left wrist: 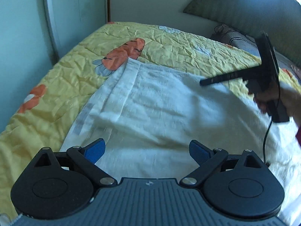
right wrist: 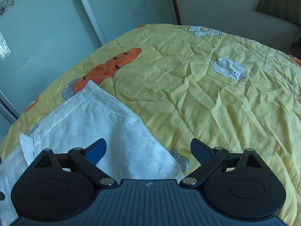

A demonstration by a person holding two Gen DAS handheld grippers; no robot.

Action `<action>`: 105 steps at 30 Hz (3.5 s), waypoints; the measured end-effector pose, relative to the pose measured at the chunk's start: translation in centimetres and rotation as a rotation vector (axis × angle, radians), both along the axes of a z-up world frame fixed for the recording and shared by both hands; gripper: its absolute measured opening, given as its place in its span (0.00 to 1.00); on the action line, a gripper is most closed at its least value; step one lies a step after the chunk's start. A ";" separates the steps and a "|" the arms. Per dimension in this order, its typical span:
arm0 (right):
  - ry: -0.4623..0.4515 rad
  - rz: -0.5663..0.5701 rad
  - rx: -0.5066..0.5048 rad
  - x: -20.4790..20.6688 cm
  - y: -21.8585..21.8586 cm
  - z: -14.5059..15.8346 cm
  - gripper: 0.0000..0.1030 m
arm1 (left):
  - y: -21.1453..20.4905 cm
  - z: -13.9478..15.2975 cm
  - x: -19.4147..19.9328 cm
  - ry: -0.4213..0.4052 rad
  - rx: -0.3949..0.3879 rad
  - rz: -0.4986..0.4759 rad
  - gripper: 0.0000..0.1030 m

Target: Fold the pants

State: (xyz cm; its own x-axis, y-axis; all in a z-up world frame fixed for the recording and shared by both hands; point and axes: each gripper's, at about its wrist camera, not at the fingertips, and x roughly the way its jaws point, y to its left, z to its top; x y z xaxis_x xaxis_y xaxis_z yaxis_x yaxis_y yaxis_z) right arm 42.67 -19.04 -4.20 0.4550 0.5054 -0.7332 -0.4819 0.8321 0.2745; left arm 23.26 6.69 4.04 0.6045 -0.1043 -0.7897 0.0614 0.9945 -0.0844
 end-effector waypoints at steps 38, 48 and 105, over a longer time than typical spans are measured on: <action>-0.765 0.337 -0.482 -23.4 7.6 3.3 0.55 | 8.5 -0.4 6.4 0.161 -0.559 0.102 0.04; -0.776 0.297 -0.613 -28.7 6.3 2.1 0.73 | 11.0 -1.5 -1.9 0.013 -0.523 0.176 0.01; -0.669 0.175 -0.566 -30.4 3.1 1.5 0.52 | 8.5 -3.2 -6.0 0.077 -0.759 0.123 0.05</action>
